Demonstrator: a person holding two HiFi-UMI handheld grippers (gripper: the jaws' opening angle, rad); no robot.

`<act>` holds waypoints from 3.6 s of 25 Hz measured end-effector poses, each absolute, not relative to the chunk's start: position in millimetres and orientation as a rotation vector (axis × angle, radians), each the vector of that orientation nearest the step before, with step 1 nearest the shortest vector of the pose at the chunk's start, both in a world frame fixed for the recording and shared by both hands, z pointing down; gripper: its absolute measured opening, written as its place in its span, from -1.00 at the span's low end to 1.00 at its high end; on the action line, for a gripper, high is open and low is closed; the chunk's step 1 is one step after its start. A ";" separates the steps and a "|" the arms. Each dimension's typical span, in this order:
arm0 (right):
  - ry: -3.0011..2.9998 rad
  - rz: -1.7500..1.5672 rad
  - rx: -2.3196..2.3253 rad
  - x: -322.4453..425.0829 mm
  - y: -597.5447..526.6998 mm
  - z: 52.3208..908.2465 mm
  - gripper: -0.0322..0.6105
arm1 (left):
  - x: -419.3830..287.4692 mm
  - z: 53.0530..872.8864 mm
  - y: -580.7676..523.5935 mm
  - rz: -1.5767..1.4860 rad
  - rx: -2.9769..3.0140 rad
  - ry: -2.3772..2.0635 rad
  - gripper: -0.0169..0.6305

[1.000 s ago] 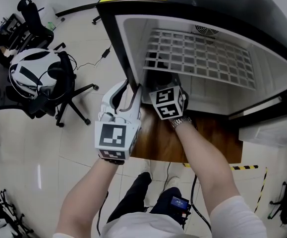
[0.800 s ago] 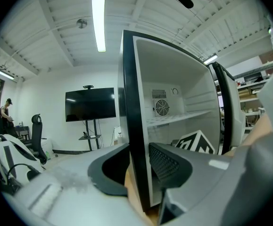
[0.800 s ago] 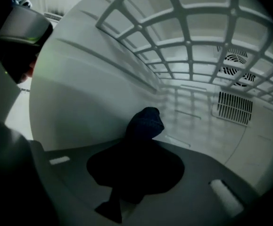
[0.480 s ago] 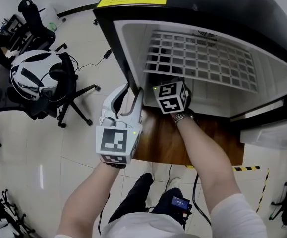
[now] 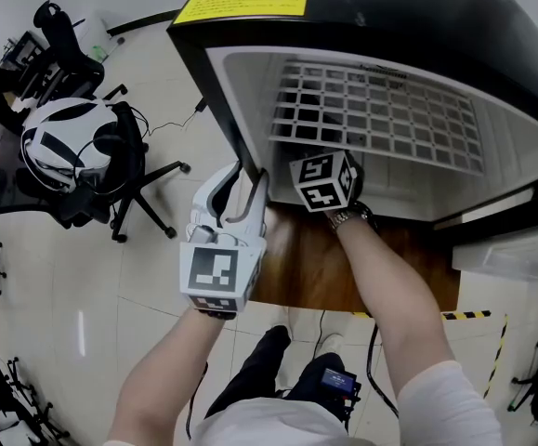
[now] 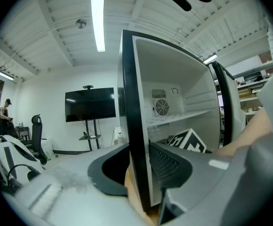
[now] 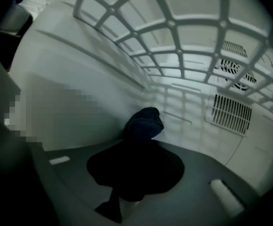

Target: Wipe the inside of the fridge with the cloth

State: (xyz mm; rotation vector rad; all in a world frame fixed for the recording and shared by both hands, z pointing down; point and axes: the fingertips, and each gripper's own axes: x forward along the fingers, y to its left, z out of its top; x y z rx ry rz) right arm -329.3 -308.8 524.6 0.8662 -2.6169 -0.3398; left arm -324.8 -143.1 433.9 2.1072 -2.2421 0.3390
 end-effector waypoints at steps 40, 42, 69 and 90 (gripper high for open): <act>-2.408 -0.232 1.197 -215.0 -382.9 533.4 -0.65 | -325.2 433.5 -142.9 0.340 2.043 -2.284 -0.56; -2.395 -0.222 1.219 -206.1 -386.7 533.5 -0.65 | -324.9 433.3 -143.2 0.336 2.040 -2.285 -0.56; -2.237 -0.085 1.494 -108.1 -416.9 533.2 -0.66 | -326.8 434.5 -142.4 0.363 2.027 -2.293 -0.56; -2.527 -0.089 1.317 -172.8 -327.1 497.2 -0.66 | -325.3 434.1 -143.2 0.358 2.042 -2.279 -0.56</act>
